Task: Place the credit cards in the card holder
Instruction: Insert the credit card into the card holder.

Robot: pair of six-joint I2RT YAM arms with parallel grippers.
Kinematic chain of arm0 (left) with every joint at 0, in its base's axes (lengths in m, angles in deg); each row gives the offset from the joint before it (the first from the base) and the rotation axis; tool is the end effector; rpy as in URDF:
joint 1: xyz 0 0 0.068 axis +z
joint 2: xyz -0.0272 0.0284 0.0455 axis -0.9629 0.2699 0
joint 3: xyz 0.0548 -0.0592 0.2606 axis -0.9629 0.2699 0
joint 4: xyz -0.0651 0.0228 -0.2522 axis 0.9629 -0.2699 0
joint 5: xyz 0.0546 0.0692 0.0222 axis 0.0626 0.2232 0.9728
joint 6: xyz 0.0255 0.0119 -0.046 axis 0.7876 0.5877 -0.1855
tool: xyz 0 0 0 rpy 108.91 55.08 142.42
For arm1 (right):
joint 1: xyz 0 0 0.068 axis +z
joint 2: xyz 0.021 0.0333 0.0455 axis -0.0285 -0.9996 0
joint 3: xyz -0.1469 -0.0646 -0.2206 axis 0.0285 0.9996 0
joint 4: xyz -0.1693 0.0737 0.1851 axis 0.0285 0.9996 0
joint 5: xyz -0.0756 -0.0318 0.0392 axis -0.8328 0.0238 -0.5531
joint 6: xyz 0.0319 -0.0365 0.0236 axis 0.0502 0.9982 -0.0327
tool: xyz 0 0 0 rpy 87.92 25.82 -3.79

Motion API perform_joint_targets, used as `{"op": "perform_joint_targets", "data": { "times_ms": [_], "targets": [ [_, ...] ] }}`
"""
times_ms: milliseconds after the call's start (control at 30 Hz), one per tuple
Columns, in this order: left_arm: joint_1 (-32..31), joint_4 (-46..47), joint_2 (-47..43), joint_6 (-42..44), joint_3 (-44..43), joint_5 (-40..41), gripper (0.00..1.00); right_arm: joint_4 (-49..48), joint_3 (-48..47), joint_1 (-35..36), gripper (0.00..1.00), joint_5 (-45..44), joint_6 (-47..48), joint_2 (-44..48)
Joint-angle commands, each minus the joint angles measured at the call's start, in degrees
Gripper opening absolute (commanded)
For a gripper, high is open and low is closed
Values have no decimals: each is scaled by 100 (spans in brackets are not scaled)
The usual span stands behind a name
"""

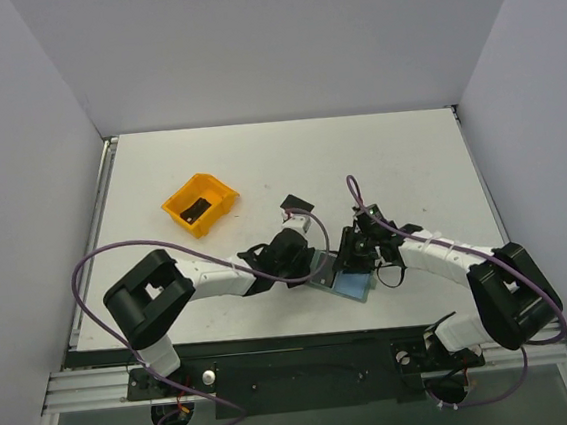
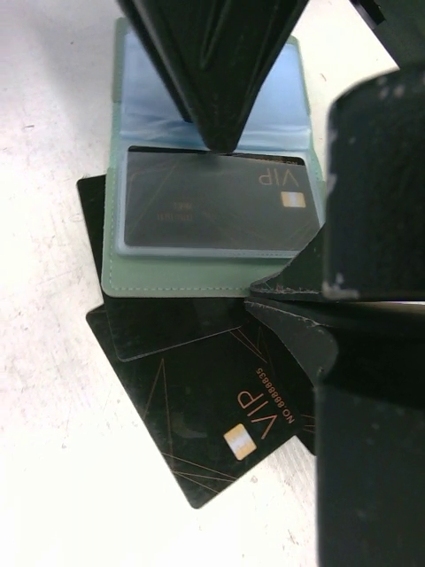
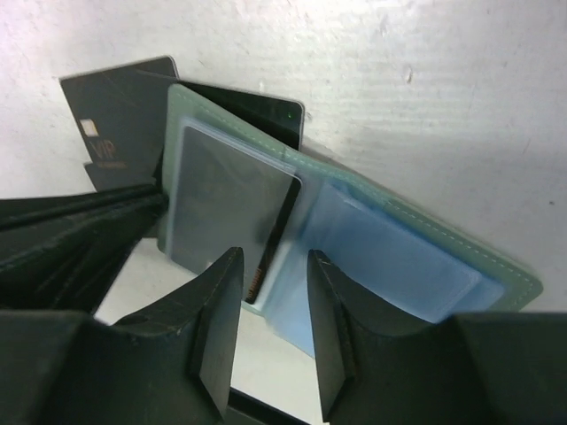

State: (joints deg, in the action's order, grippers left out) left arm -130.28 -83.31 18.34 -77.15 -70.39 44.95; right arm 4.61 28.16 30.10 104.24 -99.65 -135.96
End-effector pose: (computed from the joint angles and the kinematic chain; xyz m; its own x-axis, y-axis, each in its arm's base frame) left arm 0.1953 -0.2798 0.1457 -0.7647 0.1028 -0.6361 0.3924 0.8573 -0.3332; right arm 0.2260 0.1341 0.1651 -0.8846 0.2246 -0.4087 -0.0810 0.7891 0.6089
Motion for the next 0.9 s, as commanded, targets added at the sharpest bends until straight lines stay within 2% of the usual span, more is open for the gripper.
{"op": "perform_joint_targets", "data": {
  "times_ms": [0, 167, 400, 867],
  "targets": [
    [197, -367, -87, -20, -71, 104, 0, 142, 174, 80, 30, -84, -233, 104],
    [391, -367, -78, -29, -9, 25, 0, 310, 227, 80, 27, -312, -225, 8],
    [558, -332, -78, -29, 193, 16, 0, 1048, -45, 89, 23, -796, -75, -133],
    [620, -270, -210, -160, 676, 42, 0, 1858, -695, 45, 19, -1499, 294, -291]
  ]
}}
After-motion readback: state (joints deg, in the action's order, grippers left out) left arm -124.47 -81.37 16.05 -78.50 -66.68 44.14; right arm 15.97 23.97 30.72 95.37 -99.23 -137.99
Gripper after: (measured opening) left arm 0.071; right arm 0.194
